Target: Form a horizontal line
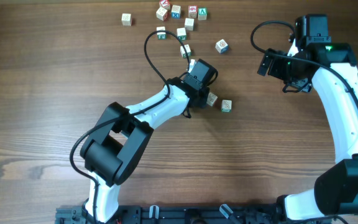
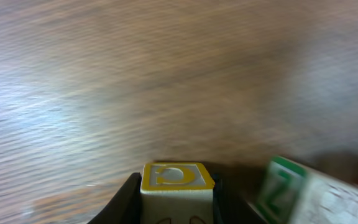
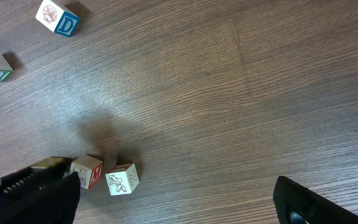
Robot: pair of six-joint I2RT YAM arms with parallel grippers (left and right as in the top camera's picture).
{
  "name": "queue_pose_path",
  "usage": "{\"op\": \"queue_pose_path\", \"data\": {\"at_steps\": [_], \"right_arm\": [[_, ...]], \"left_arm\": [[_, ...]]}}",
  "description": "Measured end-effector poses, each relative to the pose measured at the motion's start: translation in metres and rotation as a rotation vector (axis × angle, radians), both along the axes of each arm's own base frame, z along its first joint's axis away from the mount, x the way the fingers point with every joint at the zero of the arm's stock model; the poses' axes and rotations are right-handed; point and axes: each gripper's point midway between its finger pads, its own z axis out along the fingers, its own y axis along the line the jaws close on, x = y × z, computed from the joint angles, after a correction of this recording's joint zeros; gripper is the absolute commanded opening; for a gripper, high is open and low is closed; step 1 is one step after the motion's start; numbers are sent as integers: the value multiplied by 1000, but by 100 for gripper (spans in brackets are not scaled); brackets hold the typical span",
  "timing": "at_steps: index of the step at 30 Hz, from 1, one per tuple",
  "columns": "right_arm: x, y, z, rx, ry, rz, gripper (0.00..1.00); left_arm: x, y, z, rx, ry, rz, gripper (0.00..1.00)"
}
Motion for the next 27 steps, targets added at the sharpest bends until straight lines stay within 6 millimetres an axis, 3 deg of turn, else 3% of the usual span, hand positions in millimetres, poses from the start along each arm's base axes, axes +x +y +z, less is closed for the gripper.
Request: {"op": "queue_pose_path", "data": {"at_steps": [5,13,22,27], "right_arm": [[0,0,0,0,0,0,100],[0,-2,0,5,2,-19,100],[-3,-55,1,104,1,-208,100],[-9,-70,0,145,12,-258,100]], "left_arm": [[-11,-14,-1,-45,40,-100,4],[-19,-21,-1,-73,72,-153,4],[-28,-29,0,-118,113,-182,4],[-31,-34,0,-127,120,-172,4]]}}
